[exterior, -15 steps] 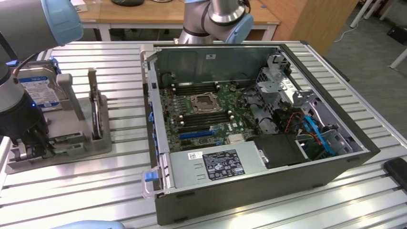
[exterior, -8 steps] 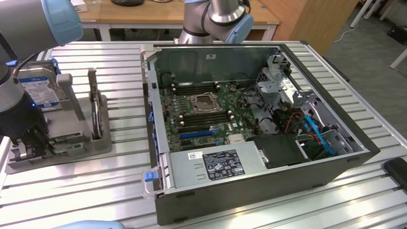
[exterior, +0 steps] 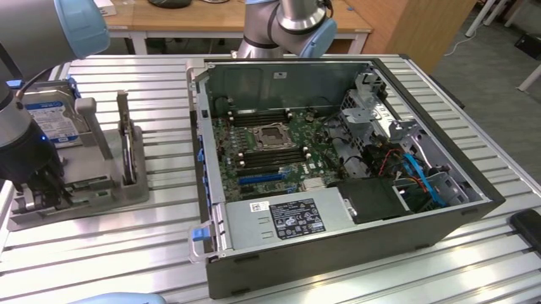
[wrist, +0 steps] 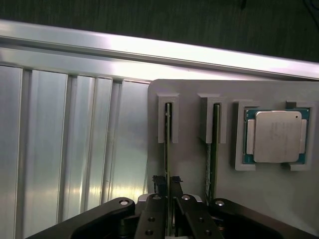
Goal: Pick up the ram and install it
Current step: 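Pick up the ram and move it above insertion slot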
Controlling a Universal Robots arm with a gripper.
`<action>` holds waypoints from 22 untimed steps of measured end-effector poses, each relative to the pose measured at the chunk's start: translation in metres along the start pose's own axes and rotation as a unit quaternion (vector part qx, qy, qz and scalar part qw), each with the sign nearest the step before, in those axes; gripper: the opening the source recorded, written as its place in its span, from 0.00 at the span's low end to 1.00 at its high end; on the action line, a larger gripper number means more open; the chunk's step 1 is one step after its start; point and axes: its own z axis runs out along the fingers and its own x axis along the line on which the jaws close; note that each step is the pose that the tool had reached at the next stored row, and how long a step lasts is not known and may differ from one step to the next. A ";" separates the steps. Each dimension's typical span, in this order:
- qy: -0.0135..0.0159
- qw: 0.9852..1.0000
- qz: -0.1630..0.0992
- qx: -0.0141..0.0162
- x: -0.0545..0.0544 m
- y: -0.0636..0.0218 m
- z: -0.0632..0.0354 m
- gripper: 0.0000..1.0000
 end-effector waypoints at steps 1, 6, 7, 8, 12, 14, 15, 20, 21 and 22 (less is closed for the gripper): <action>0.000 1.000 0.000 0.000 0.000 0.0000 -0.0004 0.14; 0.000 1.000 0.000 0.000 0.000 -0.0001 -0.0031 0.14; -0.001 1.000 0.000 0.000 0.000 -0.0002 -0.0037 0.14; -0.001 1.000 0.000 0.000 0.000 -0.0002 -0.0042 0.14; -0.001 1.000 0.000 0.000 0.000 -0.0003 -0.0068 0.14; -0.001 1.000 0.000 0.000 0.000 -0.0004 -0.0082 0.14; -0.001 1.000 0.000 0.000 0.000 -0.0005 -0.0090 0.14; -0.002 1.000 0.000 0.000 0.000 -0.0009 -0.0132 0.14; -0.002 1.000 0.000 0.000 0.000 -0.0010 -0.0143 0.14; -0.002 1.000 0.000 0.000 0.000 -0.0011 -0.0153 0.14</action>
